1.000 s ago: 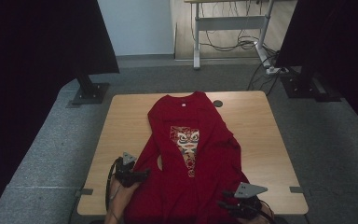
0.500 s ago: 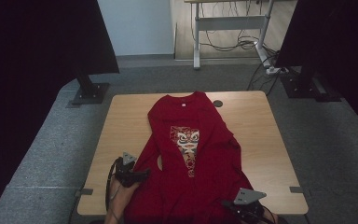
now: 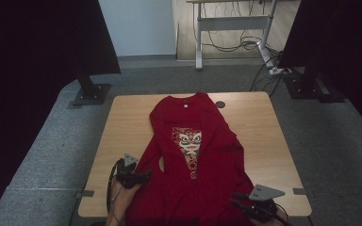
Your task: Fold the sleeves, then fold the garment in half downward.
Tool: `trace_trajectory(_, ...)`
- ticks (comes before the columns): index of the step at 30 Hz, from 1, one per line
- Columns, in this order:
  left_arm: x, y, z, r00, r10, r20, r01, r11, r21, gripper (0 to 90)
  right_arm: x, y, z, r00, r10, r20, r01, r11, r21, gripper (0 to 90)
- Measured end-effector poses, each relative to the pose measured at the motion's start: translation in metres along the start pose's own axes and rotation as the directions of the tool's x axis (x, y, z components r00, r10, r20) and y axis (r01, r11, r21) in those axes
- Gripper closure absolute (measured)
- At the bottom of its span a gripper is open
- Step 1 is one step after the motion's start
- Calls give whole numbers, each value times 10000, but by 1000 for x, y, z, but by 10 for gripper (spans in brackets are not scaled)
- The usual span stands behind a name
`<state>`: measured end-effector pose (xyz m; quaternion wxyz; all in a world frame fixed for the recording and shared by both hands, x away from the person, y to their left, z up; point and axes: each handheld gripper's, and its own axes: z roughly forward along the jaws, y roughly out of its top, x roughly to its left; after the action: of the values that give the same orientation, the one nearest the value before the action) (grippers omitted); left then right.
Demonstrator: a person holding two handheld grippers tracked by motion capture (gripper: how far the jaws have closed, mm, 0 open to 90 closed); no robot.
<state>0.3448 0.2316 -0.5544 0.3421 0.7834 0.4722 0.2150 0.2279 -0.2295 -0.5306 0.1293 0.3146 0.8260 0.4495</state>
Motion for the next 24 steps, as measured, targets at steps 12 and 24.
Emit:
trace_trajectory(12,6,-5,-4,9999,-65,-82,65,10000,58,109,-43,7,19,9503,726,3028,-898,9950,432,263)
trace_trajectory(24,8,-5,-3,9998,-147,-128,149,9998,134,64,-67,-14,20,9151,1528,3733,-1877,9804,590,201)
